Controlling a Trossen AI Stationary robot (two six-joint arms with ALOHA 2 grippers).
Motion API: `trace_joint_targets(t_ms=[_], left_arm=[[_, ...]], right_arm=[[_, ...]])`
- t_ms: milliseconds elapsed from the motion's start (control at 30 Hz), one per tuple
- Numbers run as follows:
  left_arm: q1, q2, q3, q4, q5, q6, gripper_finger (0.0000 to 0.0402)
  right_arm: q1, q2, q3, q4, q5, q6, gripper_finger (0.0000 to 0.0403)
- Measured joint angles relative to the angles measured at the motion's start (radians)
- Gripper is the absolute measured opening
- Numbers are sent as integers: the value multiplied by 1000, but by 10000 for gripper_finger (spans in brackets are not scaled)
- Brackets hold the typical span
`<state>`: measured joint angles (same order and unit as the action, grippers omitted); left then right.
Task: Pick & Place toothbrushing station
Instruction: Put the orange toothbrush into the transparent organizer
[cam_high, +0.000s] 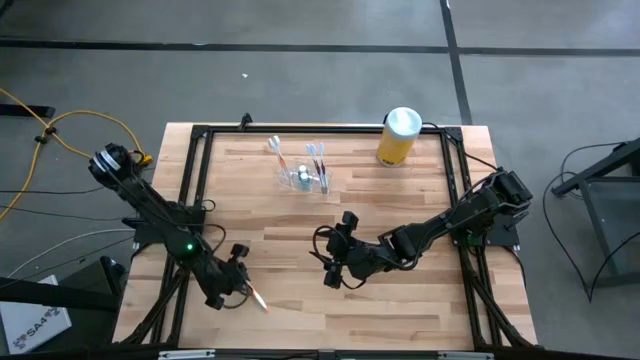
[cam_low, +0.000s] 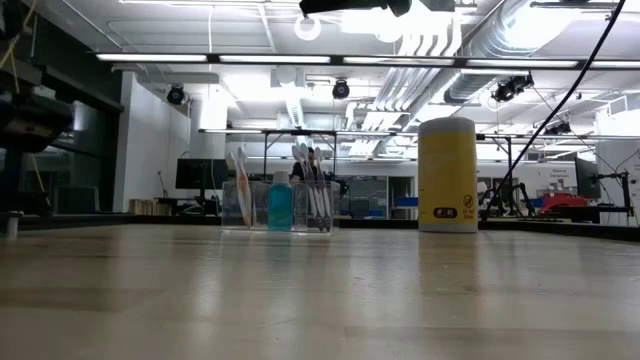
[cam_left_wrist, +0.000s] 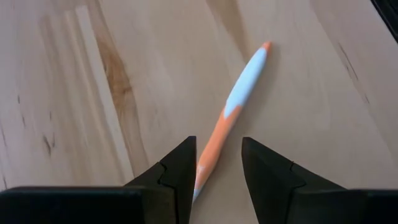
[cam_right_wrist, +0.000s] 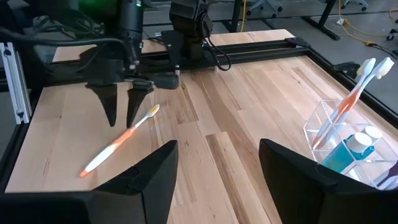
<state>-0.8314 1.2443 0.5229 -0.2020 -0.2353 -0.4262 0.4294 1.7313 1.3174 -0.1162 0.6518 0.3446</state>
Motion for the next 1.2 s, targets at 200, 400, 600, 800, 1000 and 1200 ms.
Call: trace_joint_targets(t_ms=[200, 400, 600, 800, 1000, 1200], left_arm=[[-11, 66, 53, -24, -7, 6, 122], [-12, 113, 64, -45, -19, 6, 122], [-12, 143, 64, -44, -37, 7, 122], [-12, 169, 65, -25, -36, 7, 122], [-12, 208, 85, -24, -35, 7, 122], [-12, 287, 130, -36, -41, 9, 122]], right_arm=[[0, 0, 0, 0, 0, 4, 217], [0, 0, 0, 0, 0, 4, 217], [1, 0, 0, 0, -1, 4, 217], [1, 0, 0, 0, 0, 4, 217], [1, 0, 0, 0, -1, 4, 217], [1, 0, 0, 0, -1, 4, 217]])
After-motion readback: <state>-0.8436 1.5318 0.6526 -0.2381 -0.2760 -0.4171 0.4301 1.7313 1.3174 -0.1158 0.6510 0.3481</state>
